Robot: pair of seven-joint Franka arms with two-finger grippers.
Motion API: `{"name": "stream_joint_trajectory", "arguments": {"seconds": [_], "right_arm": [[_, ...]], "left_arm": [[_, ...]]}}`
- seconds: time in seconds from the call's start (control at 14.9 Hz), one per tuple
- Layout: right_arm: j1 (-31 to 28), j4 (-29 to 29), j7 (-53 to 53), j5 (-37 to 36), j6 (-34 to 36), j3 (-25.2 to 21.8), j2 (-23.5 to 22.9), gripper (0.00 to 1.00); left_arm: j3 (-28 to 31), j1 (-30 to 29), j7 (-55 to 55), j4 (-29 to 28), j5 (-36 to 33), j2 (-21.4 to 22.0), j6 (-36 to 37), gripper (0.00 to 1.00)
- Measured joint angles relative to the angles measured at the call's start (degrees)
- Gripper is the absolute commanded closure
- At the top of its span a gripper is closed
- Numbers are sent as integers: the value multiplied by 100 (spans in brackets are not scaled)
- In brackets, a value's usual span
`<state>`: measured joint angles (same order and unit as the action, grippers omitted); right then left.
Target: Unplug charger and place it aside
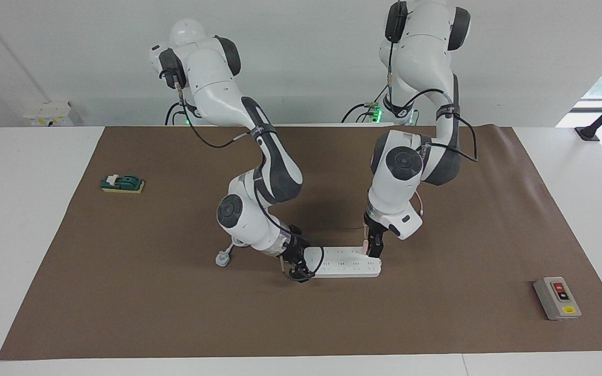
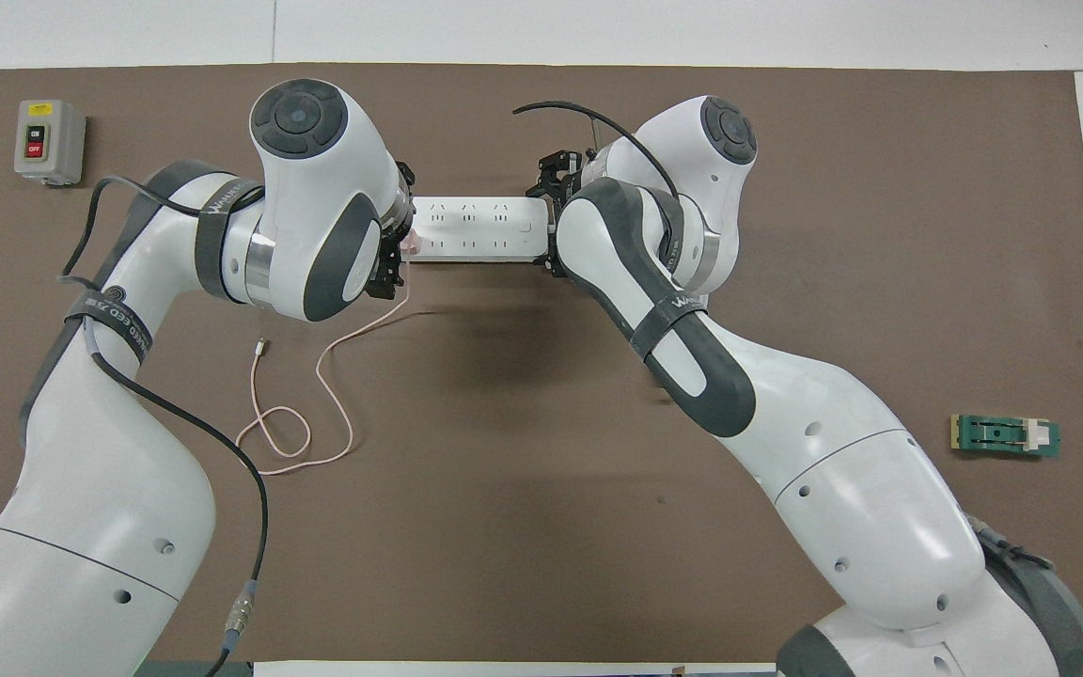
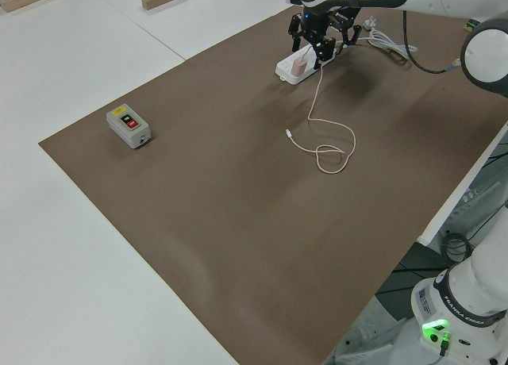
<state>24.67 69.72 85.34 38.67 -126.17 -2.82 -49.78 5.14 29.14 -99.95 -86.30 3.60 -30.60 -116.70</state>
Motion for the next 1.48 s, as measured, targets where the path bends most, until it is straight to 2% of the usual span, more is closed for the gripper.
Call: {"name": "stream_joint_trajectory", "arguments": {"seconds": [0.47,0.6,0.81,0.87,1.01,1.28,1.48], "right_arm": [[22,-23,0,0,-51,0,-60,1],[61,-39,-33,-4,-81,1,-60,30],[91,-47,-65,-11,-117,-19,-57,81],[91,-48,-75,-11,-117,-19,-57,93],[90,-49,-108,-5,-118,-19,-57,100],[81,-45,-185,45,-117,-19,-58,100],[58,-36,-282,151,-101,-15,-62,100]], "left_arm": [[56,42,-32,-103,-2,0,-67,2],[81,42,-33,-113,-2,-1,-71,2],[123,42,-34,-120,-2,-2,-154,3],[127,42,-35,-122,-2,-6,-166,3],[132,42,-36,-126,-2,-22,-183,3],[152,42,-44,-128,-2,-40,-212,7],[154,42,-74,-134,-2,-47,-250,28]]}}
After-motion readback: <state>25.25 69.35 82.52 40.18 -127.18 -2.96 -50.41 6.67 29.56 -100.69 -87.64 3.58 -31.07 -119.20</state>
